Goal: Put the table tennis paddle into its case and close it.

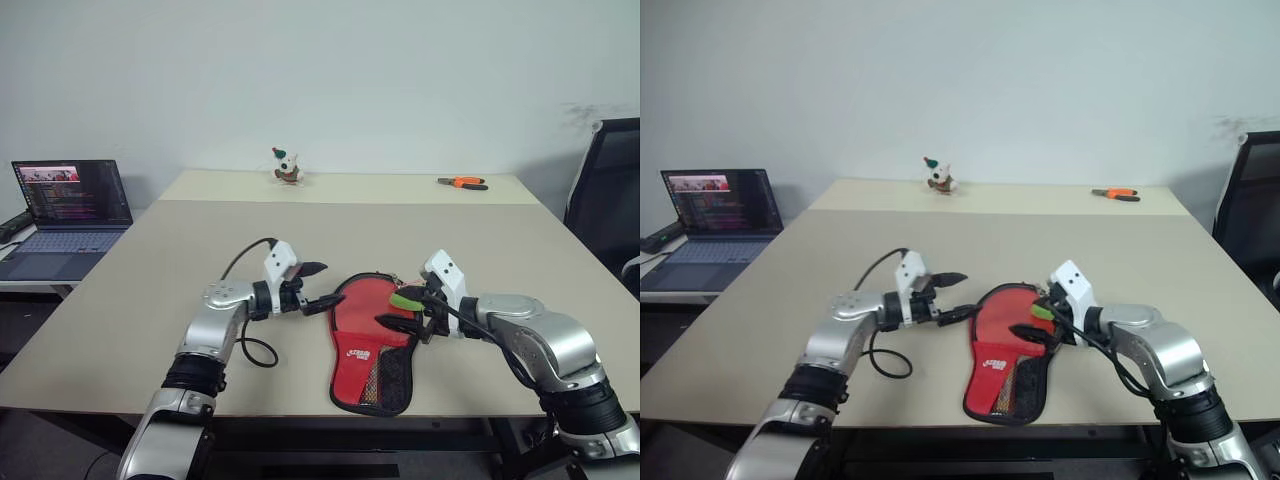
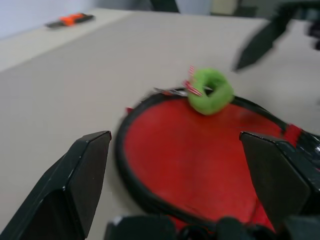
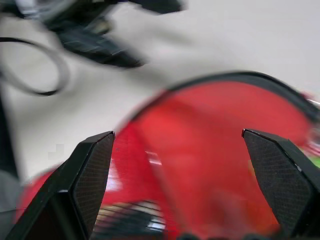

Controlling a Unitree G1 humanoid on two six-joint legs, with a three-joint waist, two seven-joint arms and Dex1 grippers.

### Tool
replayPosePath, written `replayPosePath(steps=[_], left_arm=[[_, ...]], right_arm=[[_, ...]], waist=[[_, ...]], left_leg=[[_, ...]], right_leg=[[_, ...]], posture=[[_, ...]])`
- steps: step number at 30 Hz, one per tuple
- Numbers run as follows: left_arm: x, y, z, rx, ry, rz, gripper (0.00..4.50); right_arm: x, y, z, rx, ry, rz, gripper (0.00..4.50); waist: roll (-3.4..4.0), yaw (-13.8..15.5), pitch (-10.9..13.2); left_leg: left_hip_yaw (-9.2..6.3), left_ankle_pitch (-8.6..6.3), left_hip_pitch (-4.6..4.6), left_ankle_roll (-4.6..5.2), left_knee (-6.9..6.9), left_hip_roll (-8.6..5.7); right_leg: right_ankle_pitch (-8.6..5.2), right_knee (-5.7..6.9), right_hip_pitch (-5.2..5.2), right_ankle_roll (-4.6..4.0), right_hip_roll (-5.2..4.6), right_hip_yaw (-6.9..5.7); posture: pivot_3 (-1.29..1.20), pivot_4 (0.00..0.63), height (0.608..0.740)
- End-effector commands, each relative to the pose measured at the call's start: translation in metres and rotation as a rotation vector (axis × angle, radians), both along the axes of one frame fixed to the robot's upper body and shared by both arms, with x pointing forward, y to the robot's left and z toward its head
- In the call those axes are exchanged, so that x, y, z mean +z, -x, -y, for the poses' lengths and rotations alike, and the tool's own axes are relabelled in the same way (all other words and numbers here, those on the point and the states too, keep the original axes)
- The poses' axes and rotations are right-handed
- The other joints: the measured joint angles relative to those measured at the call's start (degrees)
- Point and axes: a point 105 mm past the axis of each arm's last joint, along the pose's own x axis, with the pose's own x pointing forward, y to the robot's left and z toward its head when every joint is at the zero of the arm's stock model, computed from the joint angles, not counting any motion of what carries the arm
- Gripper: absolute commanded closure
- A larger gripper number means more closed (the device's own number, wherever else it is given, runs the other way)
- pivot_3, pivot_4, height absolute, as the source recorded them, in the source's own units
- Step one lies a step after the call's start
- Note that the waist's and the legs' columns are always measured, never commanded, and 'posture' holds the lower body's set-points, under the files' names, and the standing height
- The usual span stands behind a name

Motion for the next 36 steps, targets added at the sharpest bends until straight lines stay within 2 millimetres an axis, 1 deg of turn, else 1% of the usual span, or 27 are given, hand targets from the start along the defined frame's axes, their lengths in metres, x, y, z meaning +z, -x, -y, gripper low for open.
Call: replayPosePath(steps=[1, 3, 5, 11, 14, 15, 21, 25, 30, 33, 36], left_arm=[[0.002, -0.003, 0.013, -0.058, -0.049, 0.048, 0.02], [-0.006, -0.008, 0.021, -0.069, -0.088, 0.048, 0.02], [-0.009, -0.01, 0.027, -0.089, -0.106, 0.051, 0.02], [-0.015, -0.01, 0.034, -0.131, -0.117, 0.053, 0.02], [-0.016, -0.007, 0.035, -0.153, -0.106, 0.045, 0.0], [-0.016, -0.007, 0.035, -0.157, -0.103, 0.044, 0.0], [-0.016, -0.002, 0.035, -0.178, -0.076, 0.033, 0.0], [-0.014, -0.001, 0.042, -0.191, -0.048, 0.037, 0.0], [-0.018, -0.003, 0.055, -0.19, -0.052, 0.037, 0.0], [-0.025, -0.005, 0.061, -0.173, -0.065, 0.025, 0.0], [-0.035, -0.006, 0.063, -0.161, -0.093, 0.001, 0.0]], right_arm=[[0.008, -0.013, 0.002, -0.035, 0.035, 0.083, 0.0], [0.0, -0.02, 0.005, -0.064, 0.083, 0.099, 0.0], [-0.006, -0.028, 0.008, -0.095, 0.118, 0.112, 0.0], [-0.014, -0.038, 0.008, -0.116, 0.155, 0.124, 0.0], [-0.016, -0.045, 0.008, -0.144, 0.169, 0.135, 0.59], [-0.016, -0.045, 0.009, -0.147, 0.173, 0.138, 0.91], [-0.015, -0.049, 0.015, -0.171, 0.185, 0.152, 3.04], [-0.01, -0.053, 0.022, -0.186, 0.2, 0.171, 4.45], [0.002, -0.058, 0.031, -0.2, 0.201, 0.185, 4.48], [0.007, -0.06, 0.036, -0.2, 0.209, 0.193, 4.48], [0.014, -0.062, 0.041, -0.204, 0.216, 0.2, 4.48]], waist=[[0.0, 0.0, 0.0], [0.0, 0.0, 0.0], [0.0, -0.1, 0.0], [0.02, -0.1, 0.0], [0.02, -0.1, 0.0], [0.03, -0.1, 0.0], [0.03, -0.1, 0.0], [0.04, -0.1, 0.0], [0.05, 0.0, 0.0], [0.05, 0.0, 0.0], [0.05, -0.1, 0.0]], left_leg=[[0.02, 0.0, 0.0, 0.0, 0.0, 0.01], [0.03, 0.0, 0.0, 0.0, 0.0, 0.01], [0.11, 0.0, 0.0, 0.0, 0.01, 0.0], [0.23, 0.0, -0.03, 0.01, -0.01, 0.02], [0.24, -0.01, -0.03, 0.01, -0.01, 0.02], [0.24, -0.01, -0.03, 0.01, 0.0, 0.02], [0.22, -0.01, -0.03, 0.01, 0.0, 0.01], [0.2, -0.01, -0.03, 0.01, 0.0, 0.02], [0.22, 0.0, -0.03, 0.01, 0.02, 0.0], [0.23, -0.01, -0.03, 0.01, 0.02, 0.0], [0.26, -0.01, -0.03, 0.01, 0.01, 0.0]], right_leg=[[0.0, 0.0, -0.02, 0.0, 0.0, 0.01], [0.0, 0.0, -0.02, 0.0, 0.0, -0.01], [0.0, 0.0, -0.03, 0.0, 0.01, -0.03], [0.0, 0.0, -0.1, 0.0, 0.02, 0.0], [0.0, 0.01, -0.1, 0.0, 0.02, 0.02], [0.0, 0.02, -0.1, 0.0, 0.02, 0.02], [0.0, 0.02, -0.1, 0.0, 0.02, 0.01], [0.0, 0.02, -0.1, 0.0, 0.02, 0.02], [0.0, 0.02, -0.09, 0.0, 0.01, 0.01], [0.0, 0.02, -0.09, 0.0, 0.01, 0.0], [0.0, 0.02, -0.09, 0.0, 0.02, 0.01]], posture=[[0.0, 0.15, 0.74], [0.0, 0.15, 0.74], [0.0, 0.15, 0.74], [0.0, 0.15, 0.74], [0.0, 0.15, 0.74], [0.0, 0.15, 0.74], [0.0, 0.15, 0.74], [0.0, 0.15, 0.74], [0.0, 0.15, 0.74], [0.0, 0.15, 0.74], [0.0, 0.15, 0.74]])
